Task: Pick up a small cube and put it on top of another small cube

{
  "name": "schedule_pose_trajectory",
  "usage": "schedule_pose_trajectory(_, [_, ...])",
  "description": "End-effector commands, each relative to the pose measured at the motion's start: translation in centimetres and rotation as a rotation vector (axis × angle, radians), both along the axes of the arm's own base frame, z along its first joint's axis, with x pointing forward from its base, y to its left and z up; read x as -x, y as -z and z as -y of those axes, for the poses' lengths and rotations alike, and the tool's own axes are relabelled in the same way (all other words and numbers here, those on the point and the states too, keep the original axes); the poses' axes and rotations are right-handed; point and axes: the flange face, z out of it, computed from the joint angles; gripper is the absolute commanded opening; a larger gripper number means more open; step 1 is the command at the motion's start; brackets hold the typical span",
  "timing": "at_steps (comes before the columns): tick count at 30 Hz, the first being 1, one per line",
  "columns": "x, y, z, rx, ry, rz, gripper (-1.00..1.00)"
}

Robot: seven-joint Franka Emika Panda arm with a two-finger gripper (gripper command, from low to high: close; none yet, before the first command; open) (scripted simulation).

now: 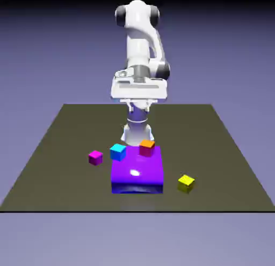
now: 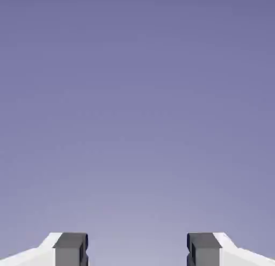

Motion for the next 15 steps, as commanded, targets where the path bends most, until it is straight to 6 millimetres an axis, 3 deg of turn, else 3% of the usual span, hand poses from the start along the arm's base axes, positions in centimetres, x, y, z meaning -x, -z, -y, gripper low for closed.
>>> schedule_pose_trajectory(1, [-0.7,0.9,-0.9,0.015,-0.029,-0.041,0.0])
schedule_pose_trajectory(8, [-4.4,7.7,-7.4,0.127,-0.237,-0.319,0.0])
schedule_pose_trajectory(15, [-5.6,15.8,-14.3,0.247,-0.451,-0.587,0.0])
